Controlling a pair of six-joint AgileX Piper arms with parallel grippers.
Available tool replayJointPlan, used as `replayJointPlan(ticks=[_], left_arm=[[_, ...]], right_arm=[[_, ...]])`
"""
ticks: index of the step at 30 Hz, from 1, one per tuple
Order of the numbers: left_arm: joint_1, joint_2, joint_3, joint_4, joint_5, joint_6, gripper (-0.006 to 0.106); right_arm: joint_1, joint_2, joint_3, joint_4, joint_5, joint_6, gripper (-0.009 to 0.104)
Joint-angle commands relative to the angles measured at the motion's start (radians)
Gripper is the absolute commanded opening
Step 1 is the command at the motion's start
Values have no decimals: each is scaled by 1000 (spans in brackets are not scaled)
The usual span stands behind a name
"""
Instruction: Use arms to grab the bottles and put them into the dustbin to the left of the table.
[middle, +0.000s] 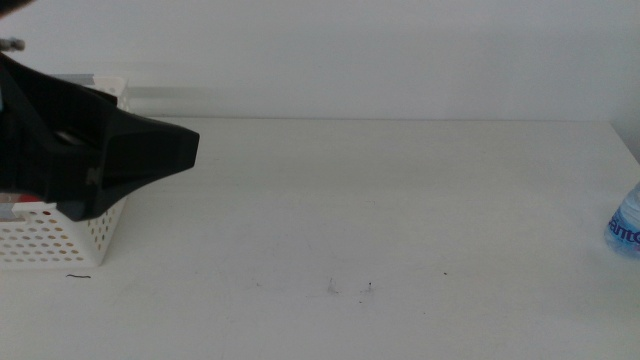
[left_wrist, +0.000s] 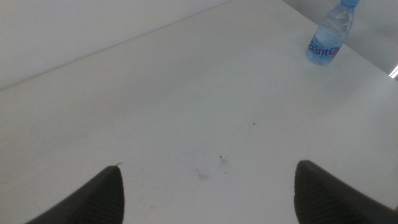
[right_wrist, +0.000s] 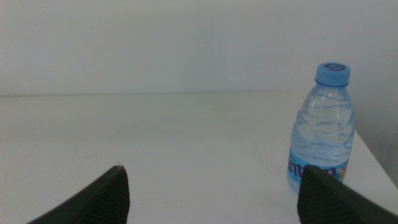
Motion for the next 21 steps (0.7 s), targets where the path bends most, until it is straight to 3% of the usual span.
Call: replayJointPlan(ticks=[1,7,16,21], left_arm=[[-2,-4,-19,-12,-17,23,94],[-2,-4,-58,-32,-29,21,94],[-2,-4,-71,-20,-53,24,94],[-2,-4,-71,-20,-53,24,94]], right_arm=[[-3,83,-31,-11,-32,10,92],[-3,223,-33,-4,-159,109,92],[-3,237,-33,-4,-197,116,92],[-3,237,-31,-4,-236,236,92]])
